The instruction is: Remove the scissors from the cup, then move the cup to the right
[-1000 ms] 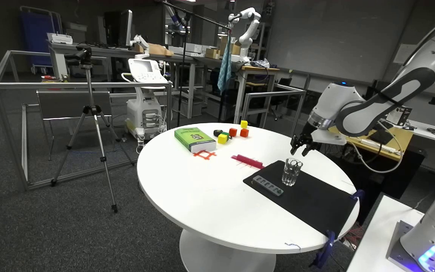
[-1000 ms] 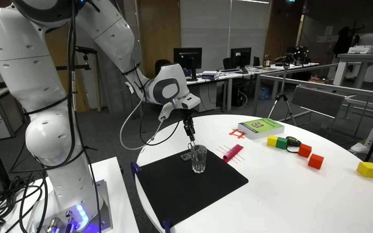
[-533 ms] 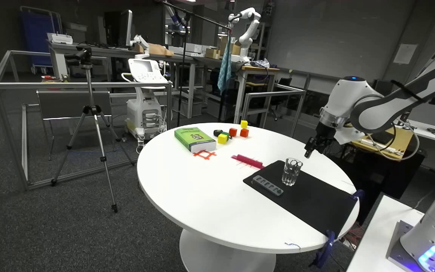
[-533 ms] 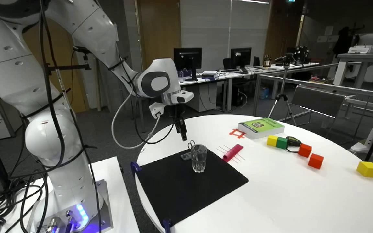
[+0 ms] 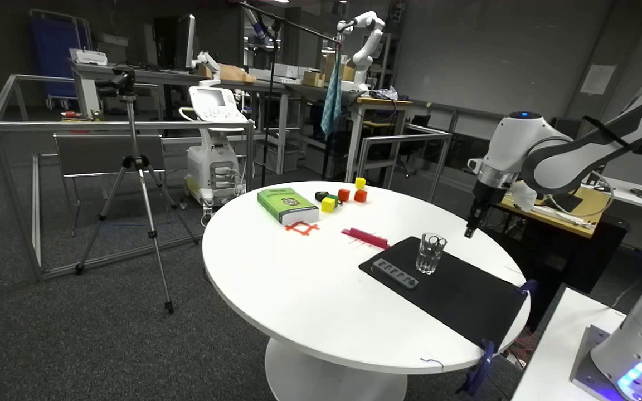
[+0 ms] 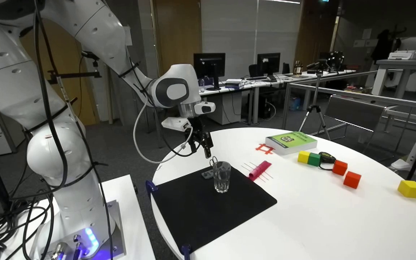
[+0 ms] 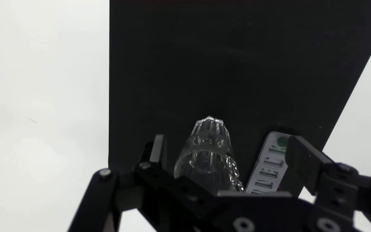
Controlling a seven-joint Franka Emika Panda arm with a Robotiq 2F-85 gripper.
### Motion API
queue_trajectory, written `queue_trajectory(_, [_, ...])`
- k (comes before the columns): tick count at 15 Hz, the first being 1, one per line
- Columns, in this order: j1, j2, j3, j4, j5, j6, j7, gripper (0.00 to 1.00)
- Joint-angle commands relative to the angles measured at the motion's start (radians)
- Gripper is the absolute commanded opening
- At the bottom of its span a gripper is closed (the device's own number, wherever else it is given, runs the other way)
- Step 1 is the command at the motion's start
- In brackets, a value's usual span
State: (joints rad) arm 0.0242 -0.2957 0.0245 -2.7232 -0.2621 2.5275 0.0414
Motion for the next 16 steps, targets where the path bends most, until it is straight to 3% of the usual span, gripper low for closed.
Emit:
queue_trajectory(1, [-0.008,0.037,0.002,0.022,-0.008,0.02,-0.09,1.0])
queue_trajectory(9, [-0.032,0.16,0.014,0.079,-0.084,0.143,-0.046,1.0])
queue_trajectory(16, [-0.051,0.251,0.006,0.122,-0.22,0.191,0.061,1.0])
